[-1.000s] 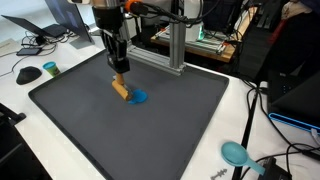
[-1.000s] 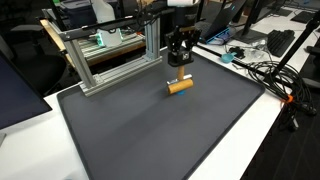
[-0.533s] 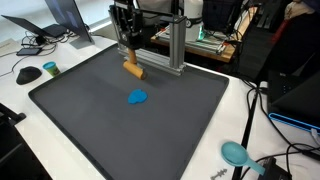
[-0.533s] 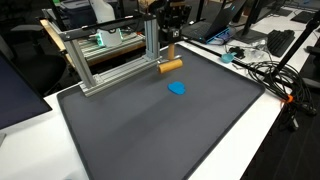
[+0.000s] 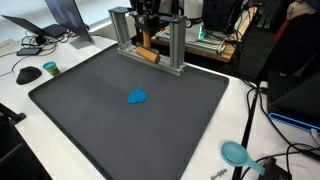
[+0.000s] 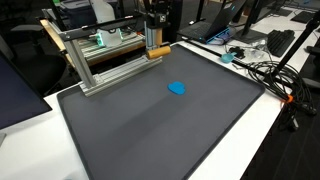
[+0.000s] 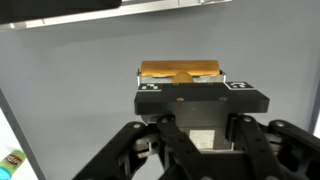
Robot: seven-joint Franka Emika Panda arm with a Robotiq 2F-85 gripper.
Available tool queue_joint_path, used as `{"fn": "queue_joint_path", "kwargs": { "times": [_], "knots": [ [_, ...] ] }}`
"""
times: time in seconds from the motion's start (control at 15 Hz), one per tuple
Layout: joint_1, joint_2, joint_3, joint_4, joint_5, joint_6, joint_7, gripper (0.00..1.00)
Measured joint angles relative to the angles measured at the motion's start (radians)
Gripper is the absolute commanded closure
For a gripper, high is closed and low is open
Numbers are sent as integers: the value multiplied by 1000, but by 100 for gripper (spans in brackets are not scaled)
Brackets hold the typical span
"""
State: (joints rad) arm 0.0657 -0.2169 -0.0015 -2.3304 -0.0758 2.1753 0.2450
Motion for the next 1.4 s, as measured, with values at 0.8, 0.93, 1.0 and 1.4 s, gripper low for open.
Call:
{"fn": "queue_joint_path", "kwargs": {
  "times": [0.8,0.93,1.0,1.4],
  "knots": [
    [-49,-252,7,-202,0,-80,-53,78],
    [-50,-279,9,-231,0,-81,-64,78],
    [-50,-291,10,-244,0,-81,-68,78],
    [-50,-365,17,-306,0,-81,-92,78]
  ]
}}
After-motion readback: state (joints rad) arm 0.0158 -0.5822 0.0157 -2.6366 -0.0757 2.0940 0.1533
